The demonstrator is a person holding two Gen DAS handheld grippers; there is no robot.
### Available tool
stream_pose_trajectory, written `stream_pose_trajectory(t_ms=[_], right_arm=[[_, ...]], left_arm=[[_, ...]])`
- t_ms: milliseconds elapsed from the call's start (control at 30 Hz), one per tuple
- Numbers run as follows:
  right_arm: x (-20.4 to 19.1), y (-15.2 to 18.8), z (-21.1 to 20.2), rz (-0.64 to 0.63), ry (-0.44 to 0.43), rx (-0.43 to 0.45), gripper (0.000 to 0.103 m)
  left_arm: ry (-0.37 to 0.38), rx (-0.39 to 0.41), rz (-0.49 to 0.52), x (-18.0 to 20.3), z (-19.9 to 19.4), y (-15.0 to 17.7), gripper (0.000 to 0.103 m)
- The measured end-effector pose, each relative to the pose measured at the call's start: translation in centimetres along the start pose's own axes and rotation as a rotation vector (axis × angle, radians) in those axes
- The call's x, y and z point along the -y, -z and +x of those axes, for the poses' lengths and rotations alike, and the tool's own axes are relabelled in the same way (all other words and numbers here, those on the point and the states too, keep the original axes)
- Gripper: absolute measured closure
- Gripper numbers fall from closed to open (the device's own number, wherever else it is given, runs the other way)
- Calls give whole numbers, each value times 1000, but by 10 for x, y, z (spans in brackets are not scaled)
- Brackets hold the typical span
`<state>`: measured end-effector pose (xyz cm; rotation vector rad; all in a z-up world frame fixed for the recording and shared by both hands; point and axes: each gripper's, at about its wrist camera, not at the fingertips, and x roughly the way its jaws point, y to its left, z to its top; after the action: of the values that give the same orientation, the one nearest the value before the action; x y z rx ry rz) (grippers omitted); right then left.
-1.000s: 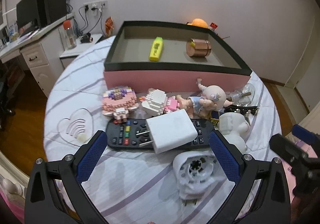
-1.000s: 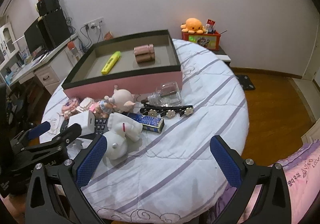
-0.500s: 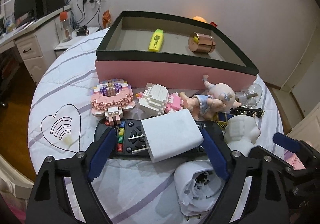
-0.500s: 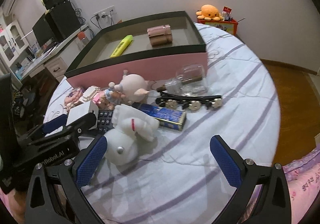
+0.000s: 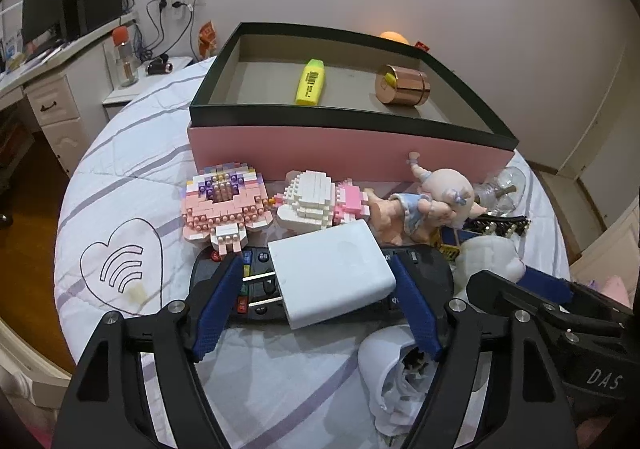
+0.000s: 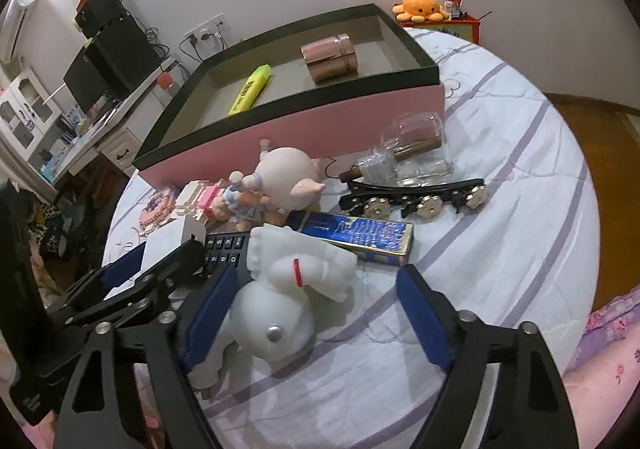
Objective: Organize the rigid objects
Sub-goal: 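Grasp the white charger with the left tool while the right tool grasps the white toy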
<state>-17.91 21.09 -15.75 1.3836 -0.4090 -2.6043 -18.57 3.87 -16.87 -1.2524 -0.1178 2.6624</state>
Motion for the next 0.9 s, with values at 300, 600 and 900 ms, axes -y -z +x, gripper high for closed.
stream_pose_trajectory(t_ms=[300, 600, 900], right_arm=[[-11, 3, 4, -27, 10, -13, 31], [-16, -2, 18, -51, 13, -15, 42], [-6, 5, -3, -18, -34, 17, 42]], left_arm=[[6, 39, 13, -13, -11, 10, 32], [1, 63, -16, -23, -10, 11, 32], [29, 84, -38, -31, -25, 13, 32]])
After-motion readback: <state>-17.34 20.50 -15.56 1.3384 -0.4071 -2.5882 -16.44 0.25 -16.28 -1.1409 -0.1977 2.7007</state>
